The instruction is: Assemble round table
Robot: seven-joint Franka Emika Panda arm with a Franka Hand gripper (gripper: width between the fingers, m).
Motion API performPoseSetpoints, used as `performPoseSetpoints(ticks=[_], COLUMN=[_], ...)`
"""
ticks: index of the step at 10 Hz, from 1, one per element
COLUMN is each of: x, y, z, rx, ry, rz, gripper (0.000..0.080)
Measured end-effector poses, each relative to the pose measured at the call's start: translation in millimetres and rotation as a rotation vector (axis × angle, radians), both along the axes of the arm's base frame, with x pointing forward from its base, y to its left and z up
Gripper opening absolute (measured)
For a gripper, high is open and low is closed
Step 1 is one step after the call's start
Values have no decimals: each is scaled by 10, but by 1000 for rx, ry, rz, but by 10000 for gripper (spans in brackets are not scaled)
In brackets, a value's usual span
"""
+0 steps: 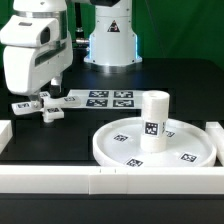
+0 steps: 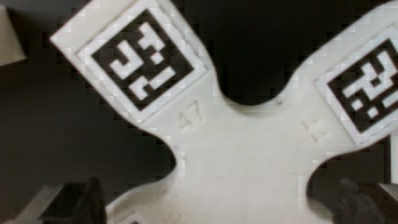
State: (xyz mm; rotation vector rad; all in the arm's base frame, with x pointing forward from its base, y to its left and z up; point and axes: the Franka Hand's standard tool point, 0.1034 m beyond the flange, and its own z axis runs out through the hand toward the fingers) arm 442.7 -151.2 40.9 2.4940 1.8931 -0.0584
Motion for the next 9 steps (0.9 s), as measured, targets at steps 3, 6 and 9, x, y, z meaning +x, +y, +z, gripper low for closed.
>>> performPoseSetpoints(ticks=[3, 6, 9], x=[-24, -34, -48], y=[0, 2, 4], z=[-42, -56, -80], rx=[1, 2, 3], ry=[9, 12, 17], rz=[-1, -1, -1], gripper=[649, 649, 649])
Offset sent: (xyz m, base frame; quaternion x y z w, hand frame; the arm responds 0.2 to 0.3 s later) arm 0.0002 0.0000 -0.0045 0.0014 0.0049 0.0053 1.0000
